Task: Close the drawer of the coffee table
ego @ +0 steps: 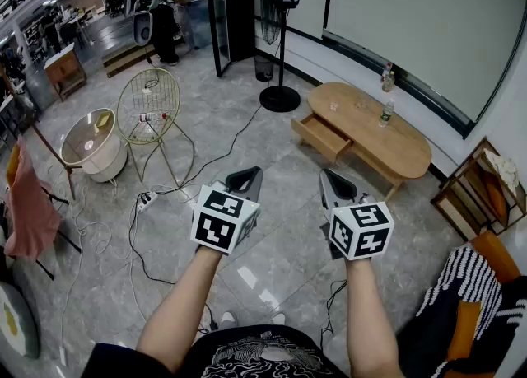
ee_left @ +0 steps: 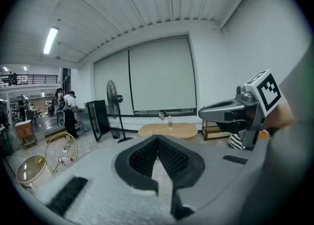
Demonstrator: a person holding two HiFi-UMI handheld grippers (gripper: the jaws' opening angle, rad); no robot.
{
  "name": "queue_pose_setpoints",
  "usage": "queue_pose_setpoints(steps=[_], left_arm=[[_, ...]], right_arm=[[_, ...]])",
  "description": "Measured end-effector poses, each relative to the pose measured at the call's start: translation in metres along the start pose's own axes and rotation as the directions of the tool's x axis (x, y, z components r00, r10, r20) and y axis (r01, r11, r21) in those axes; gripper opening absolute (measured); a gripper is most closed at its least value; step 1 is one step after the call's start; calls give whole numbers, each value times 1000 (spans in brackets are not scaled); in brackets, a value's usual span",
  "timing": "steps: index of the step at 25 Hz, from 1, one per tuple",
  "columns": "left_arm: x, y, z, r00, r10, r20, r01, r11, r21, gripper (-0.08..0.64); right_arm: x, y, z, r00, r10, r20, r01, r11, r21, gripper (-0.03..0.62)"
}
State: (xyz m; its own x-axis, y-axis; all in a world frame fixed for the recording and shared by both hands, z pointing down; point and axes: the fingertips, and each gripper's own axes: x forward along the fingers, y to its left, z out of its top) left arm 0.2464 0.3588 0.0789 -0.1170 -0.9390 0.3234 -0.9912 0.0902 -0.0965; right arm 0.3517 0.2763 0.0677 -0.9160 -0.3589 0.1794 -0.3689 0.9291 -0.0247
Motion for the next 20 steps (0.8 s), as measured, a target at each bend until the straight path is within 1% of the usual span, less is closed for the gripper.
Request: queue_pose_setpoints(steps=[5,8,16,20], left_arm=[[6,-11,-6,1000,5,-23,-5,1000,-10,2],[8,-13,-7,999,22,-32,-22,1000,-7,1],[24,6,-9,998,52,-34,-53,998,-23,2],[40,28,-9,998,60,-25,-61,998,-29,2]], right_arm=[[-6,-12,-4,1000,-1,16,1,1000,4,6],[-6,-17,-9,1000,5,14,-5,1000,8,26],[17,-23,-22,1000,26,-1,-26,999,29,104],[41,-30,-25,1000,30,-8,-30,999,38,154]])
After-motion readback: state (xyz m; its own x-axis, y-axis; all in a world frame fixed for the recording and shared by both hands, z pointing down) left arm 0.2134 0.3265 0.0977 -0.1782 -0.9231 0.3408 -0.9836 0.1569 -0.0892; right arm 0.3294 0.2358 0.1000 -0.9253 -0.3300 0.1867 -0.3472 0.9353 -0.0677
